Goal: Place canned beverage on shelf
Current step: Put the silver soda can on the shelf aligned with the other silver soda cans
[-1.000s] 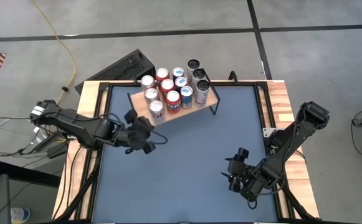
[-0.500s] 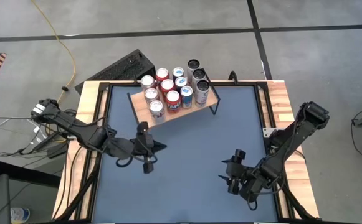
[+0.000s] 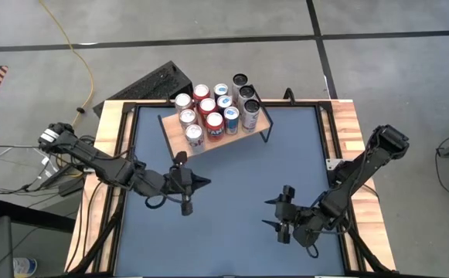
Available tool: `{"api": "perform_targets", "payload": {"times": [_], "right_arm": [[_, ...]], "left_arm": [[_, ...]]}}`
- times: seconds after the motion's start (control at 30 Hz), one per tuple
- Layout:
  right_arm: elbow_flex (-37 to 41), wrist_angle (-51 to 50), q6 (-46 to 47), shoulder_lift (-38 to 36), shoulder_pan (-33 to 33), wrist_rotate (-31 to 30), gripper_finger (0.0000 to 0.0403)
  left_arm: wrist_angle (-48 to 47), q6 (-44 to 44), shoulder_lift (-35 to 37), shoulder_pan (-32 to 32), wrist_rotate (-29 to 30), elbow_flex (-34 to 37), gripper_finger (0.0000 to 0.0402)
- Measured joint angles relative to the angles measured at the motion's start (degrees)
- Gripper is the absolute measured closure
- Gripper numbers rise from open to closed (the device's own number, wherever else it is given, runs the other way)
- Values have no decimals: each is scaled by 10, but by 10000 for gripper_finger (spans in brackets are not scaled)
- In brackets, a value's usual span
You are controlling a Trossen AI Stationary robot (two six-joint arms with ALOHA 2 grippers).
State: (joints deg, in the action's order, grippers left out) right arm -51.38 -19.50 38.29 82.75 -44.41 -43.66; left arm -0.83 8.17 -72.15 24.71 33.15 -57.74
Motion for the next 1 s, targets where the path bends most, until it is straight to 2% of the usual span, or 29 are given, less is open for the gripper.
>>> {"api": "perform_targets", "payload": {"times": [0.07,0.2,0.43,0.7,0.83,1.0], "right_arm": [[0,7,-16,-11,0,0,110],[0,9,-41,-46,-2,-5,110],[0,7,-119,-131,-15,-56,110],[0,-8,-150,-191,-33,-121,110],[0,-15,-150,-190,-36,-122,110],[0,-16,-149,-187,-36,-122,110]], "left_arm": [[30,0,11,-3,-14,20,401],[28,21,25,-7,-13,43,401],[39,19,68,-5,-13,63,401],[75,-3,73,-18,44,114,401],[94,2,73,-24,108,151,401],[160,-21,73,-60,119,196,401]]}}
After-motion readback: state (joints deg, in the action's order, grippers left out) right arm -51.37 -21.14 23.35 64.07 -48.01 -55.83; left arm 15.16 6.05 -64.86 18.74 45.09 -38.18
